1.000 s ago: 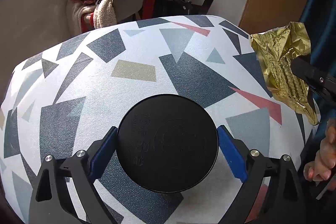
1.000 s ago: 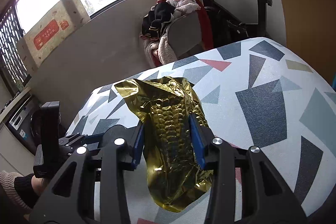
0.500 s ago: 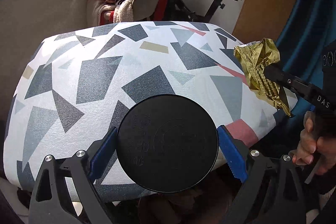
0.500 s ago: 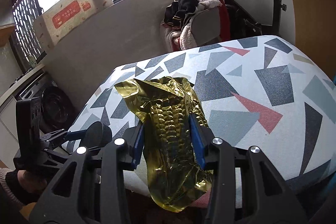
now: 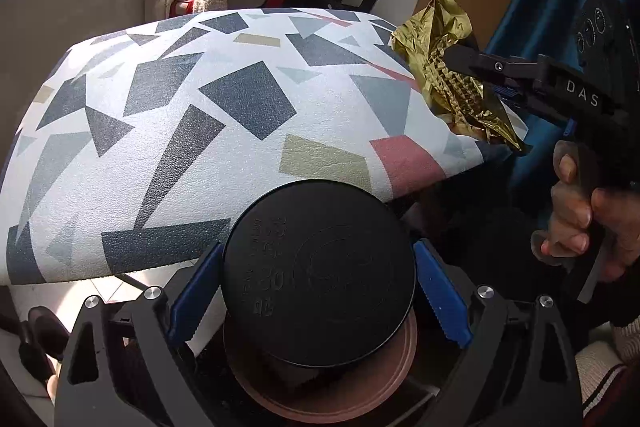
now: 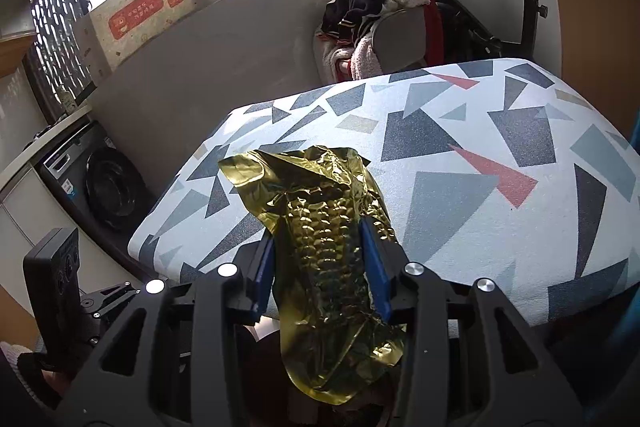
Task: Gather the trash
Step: 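Carry the black lid and gold wrapper down over the bin with both grippers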
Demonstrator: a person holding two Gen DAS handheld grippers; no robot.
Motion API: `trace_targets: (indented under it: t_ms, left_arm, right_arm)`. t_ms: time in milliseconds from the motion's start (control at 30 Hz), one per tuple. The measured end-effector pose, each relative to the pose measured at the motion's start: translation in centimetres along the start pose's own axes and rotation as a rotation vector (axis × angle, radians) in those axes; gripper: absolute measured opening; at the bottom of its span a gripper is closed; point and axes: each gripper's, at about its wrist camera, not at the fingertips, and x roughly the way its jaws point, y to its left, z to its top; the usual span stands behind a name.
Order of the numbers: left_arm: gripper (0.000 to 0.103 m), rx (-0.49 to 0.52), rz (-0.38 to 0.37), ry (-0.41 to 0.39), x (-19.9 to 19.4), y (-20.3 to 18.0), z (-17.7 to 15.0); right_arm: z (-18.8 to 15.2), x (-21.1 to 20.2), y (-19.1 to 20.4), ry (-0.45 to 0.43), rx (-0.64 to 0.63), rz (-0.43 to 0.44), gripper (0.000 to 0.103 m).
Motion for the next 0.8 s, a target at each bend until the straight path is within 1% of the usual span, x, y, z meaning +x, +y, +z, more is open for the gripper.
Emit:
trace_targets:
  t_ms: [33,100,200,267,500,600,667,800]
  left_arm:
    - [0.091,0.0,-0.01,0.001,0.0,-0.1,-0.1]
    - [0.095,0.002,-0.019,-0.012,-0.4,-0.1,-0.3]
    - [0.096,-0.014,-0.001,-0.045,-1.4,0.2,-0.1]
    - [0.096,-0.043,0.013,-0.072,-2.2,0.8,0.0]
    - [0.097,-0.168,0.076,-0.189,-5.9,3.6,-0.1]
    - [0.097,-0.186,0.111,-0.21,-7.0,4.7,-0.1]
    - [0.097,-0.191,0.13,-0.217,-7.5,5.1,-0.2]
    - [0.097,-0.211,0.148,-0.227,-8.3,6.1,-0.6]
  right_arm:
    - [-0.1,-0.1,0.1,-0.001,-0.004,-0.001,0.042]
    - [-0.3,-0.3,0.3,-0.001,-0.006,-0.002,0.042]
    - [-0.7,-0.5,0.4,0.007,-0.002,-0.001,0.042]
    - [-1.4,-0.4,0.5,0.021,0.004,0.004,0.042]
    - [-4.4,0.3,2.2,0.107,-0.029,0.032,0.042]
    - [-5.9,0.7,3.1,0.154,-0.053,0.044,0.043]
    - [-6.8,1.1,3.5,0.187,-0.072,0.036,0.043]
    - [-7.9,1.6,3.9,0.226,-0.08,0.033,0.043]
